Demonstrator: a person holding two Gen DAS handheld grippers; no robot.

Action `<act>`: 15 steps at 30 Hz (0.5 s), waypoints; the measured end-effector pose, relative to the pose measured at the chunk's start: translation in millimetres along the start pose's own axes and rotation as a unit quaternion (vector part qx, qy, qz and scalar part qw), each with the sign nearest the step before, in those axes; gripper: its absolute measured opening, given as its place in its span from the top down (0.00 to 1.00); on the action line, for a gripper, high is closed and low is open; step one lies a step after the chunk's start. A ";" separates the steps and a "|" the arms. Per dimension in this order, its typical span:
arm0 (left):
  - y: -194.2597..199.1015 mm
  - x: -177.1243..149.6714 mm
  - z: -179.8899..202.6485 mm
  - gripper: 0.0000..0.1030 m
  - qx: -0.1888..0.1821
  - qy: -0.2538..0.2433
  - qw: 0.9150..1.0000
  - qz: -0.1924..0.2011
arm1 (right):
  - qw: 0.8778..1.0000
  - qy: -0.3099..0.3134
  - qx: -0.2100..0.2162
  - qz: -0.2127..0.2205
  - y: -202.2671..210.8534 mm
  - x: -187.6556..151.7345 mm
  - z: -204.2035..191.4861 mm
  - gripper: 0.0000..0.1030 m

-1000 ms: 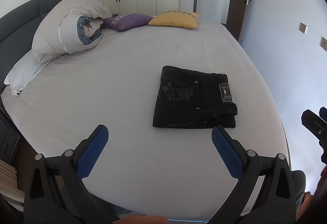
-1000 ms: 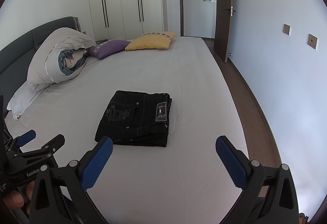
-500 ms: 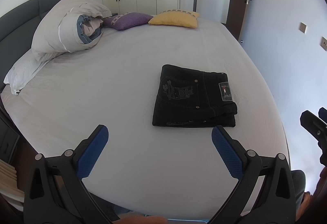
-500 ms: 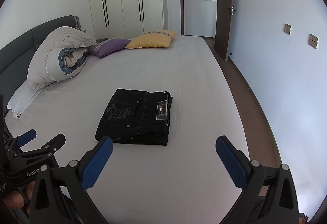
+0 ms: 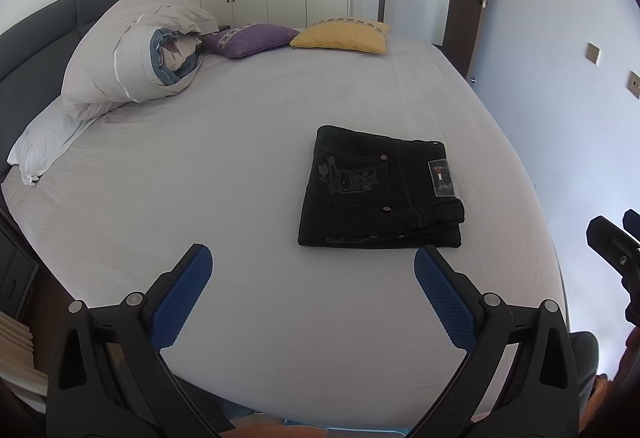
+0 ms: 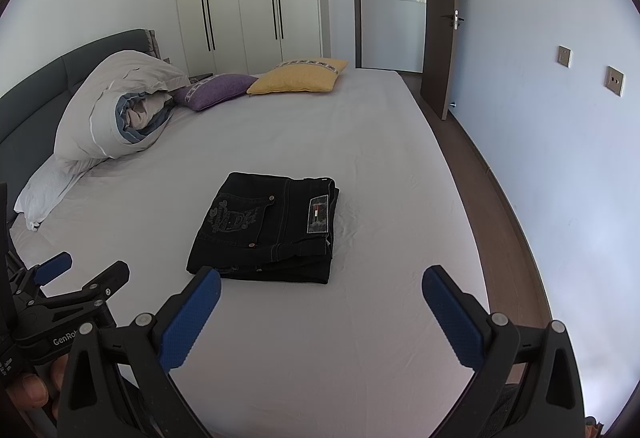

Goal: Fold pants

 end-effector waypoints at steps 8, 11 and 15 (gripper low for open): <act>0.4 0.4 -0.2 0.00 0.000 0.000 1.000 -0.001 | 1.000 0.000 0.000 0.000 0.1 0.6 0.3 0.00; 0.8 0.6 -0.3 0.00 0.000 0.000 1.000 0.000 | 1.000 0.001 0.001 -0.001 0.4 -1.4 -1.1 0.00; 1.0 -0.1 0.0 0.00 0.000 0.000 1.000 -0.001 | 1.000 0.001 0.001 -0.001 0.3 -3.2 -2.0 0.00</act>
Point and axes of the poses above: each gripper's, at about its wrist camera, not at the fingertips, and y roughly against the way its jaws point, z to its right, x to its top, the point moved 5 cm from there along -y, roughly the way its jaws point, and after that the axes turned 8 degrees about x, right-handed, at the moved point
